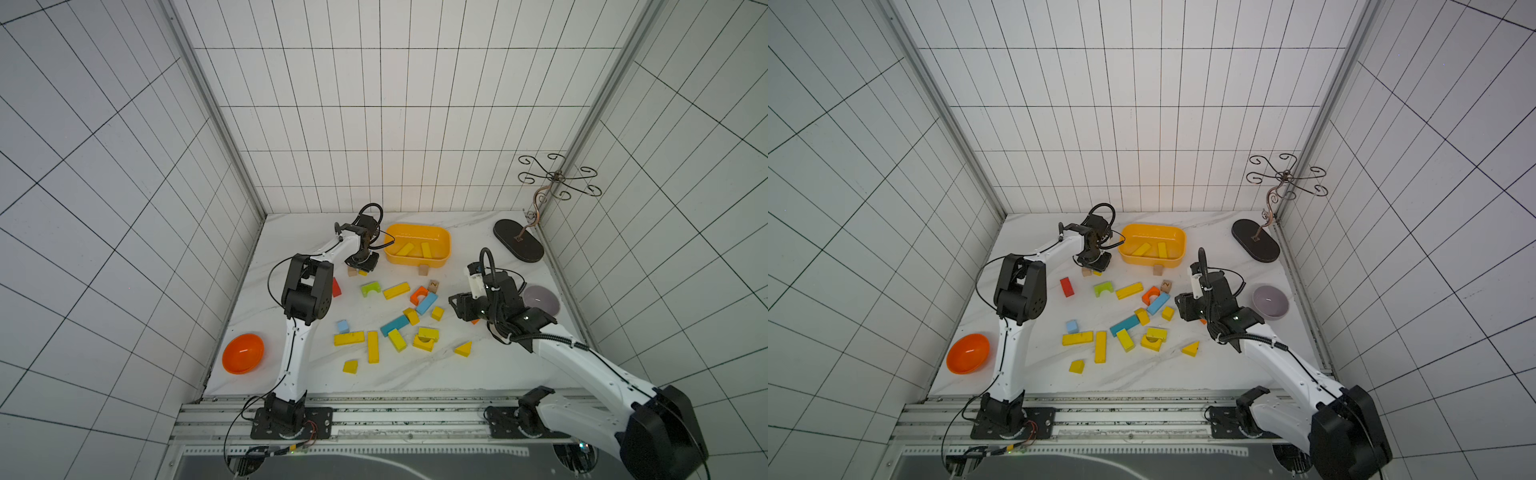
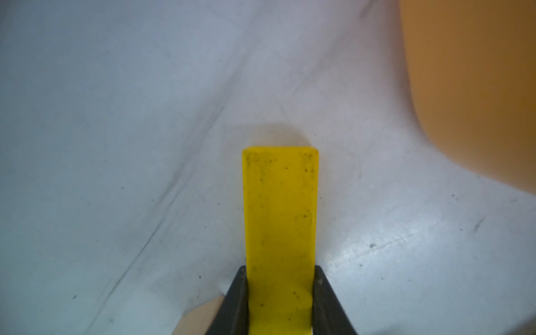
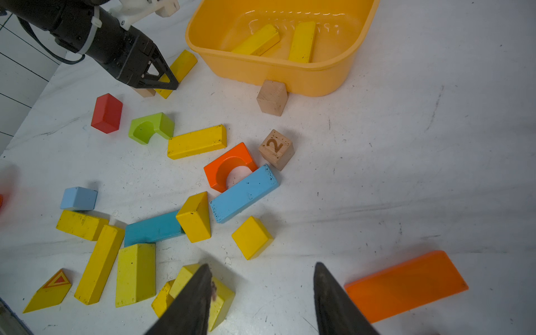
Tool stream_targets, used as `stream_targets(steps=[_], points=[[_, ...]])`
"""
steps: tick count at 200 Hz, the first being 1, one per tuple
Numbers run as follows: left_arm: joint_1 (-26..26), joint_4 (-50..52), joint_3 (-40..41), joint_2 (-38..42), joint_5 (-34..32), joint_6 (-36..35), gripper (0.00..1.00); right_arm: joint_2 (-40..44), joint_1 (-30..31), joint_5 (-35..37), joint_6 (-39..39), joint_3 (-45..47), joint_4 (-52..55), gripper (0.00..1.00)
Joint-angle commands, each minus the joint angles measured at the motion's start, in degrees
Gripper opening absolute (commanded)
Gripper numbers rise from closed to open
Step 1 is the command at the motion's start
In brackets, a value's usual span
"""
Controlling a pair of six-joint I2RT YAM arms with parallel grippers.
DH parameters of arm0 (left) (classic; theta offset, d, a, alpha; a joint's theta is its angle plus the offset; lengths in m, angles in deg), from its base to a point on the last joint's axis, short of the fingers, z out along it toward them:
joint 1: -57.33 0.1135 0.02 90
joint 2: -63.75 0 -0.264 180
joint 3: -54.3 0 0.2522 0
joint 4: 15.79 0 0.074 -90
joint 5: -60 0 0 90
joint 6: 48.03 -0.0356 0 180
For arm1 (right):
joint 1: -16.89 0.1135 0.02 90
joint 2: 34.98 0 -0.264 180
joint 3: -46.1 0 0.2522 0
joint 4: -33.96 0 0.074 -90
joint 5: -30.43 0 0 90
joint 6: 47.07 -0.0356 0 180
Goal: Pick out the yellow building blocks
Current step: Move the building block to the center of the board, then pick up the building block from the center of the board, then place the building block in the storage box.
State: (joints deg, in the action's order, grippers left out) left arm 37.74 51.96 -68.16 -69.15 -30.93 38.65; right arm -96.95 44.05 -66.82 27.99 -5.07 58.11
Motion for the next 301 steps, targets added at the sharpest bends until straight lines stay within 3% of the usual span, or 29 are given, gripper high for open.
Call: stream_targets(steps=[1,40,107,152,186,214,260,301], points=[[0.26,1.02,1.42,0.23,-1.36,-1.06,0.17,0.8,0.59,-0.29,0.7,3.04,-0.54,0.56],[0.26,1.86,1.05,1.02,-1.8,-2.41,0.05,1.71,0.57,-0.14,0.88,3.23,-0.28,0.56],[0.26,4.65,-0.3,6.36,0.4,-5.29,0.04,1.48,0.62,-0.75,0.61,3.26,-0.78,0.56],[-0.15,6.47,-7.53,8.71,3.23,-6.53,0.04,0.89,0.62,-0.89,0.48,3.81,-1.72,0.56],[-2.22,5.02,-14.11,6.94,6.18,-7.55,0.04,-0.28,0.62,-1.46,0.26,4.14,-2.22,0.56],[-4.33,-1.62,-15.05,5.46,8.27,-8.0,0.06,-0.12,0.61,-0.69,0.25,4.18,-1.8,0.56],[-7.85,-2.29,-24.98,-1.81,10.16,-8.22,0.06,0.0,0.57,0.47,0.0,4.54,-0.74,0.56],[-9.23,-6.17,-25.54,-5.32,10.08,-9.08,0.09,-0.04,0.62,1.26,-0.17,4.71,0.48,0.56]])
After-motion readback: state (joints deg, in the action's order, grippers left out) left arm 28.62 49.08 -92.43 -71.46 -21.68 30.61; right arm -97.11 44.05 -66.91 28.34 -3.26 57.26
